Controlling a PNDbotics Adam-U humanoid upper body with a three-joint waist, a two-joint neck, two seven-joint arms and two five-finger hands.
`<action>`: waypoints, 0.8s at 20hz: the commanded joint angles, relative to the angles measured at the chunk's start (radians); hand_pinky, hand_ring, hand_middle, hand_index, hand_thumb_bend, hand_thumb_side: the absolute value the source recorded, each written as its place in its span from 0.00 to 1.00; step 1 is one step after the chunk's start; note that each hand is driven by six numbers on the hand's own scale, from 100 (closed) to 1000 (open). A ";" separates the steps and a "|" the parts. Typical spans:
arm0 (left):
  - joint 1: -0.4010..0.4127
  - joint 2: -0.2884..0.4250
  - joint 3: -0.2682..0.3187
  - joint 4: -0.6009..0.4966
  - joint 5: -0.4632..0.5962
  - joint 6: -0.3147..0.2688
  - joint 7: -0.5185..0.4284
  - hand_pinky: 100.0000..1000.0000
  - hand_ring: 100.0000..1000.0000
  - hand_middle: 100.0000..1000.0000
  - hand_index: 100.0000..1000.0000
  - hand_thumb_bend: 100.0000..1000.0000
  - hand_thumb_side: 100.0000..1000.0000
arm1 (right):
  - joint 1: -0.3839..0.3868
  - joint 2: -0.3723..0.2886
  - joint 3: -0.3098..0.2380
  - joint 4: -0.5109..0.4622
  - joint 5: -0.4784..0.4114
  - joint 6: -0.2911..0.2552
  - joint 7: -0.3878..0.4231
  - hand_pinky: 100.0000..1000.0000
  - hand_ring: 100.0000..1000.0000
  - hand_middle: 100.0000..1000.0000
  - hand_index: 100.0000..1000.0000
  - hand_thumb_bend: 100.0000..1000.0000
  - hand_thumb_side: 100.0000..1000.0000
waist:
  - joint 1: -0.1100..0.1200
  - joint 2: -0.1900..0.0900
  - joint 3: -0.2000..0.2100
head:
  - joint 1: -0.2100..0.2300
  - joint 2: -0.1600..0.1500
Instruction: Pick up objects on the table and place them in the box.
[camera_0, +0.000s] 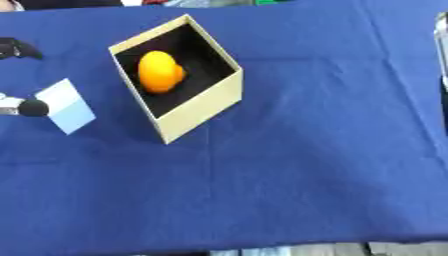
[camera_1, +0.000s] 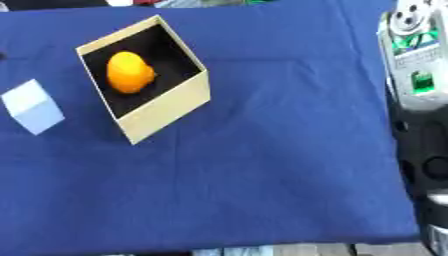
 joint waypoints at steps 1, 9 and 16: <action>-0.023 0.033 -0.011 0.041 -0.019 0.012 0.006 0.95 0.91 0.88 0.93 1.00 1.00 | -0.011 -0.016 -0.003 -0.024 -0.007 -0.001 0.003 0.89 1.00 0.82 0.96 0.00 0.67 | 0.004 -0.020 0.005 | -0.007 0.003; -0.035 0.017 -0.037 0.115 -0.031 0.010 -0.019 0.97 0.92 0.89 0.94 1.00 1.00 | -0.001 -0.009 -0.003 -0.033 -0.005 -0.003 0.009 0.90 1.00 0.82 0.96 0.00 0.67 | 0.012 -0.024 0.009 | -0.011 0.001; -0.041 0.011 -0.040 0.130 -0.045 -0.020 -0.066 0.99 0.94 0.89 0.96 0.95 0.86 | 0.005 -0.005 -0.005 -0.037 -0.006 -0.002 0.013 0.90 1.00 0.82 0.96 0.00 0.67 | 0.015 -0.024 0.009 | -0.009 0.001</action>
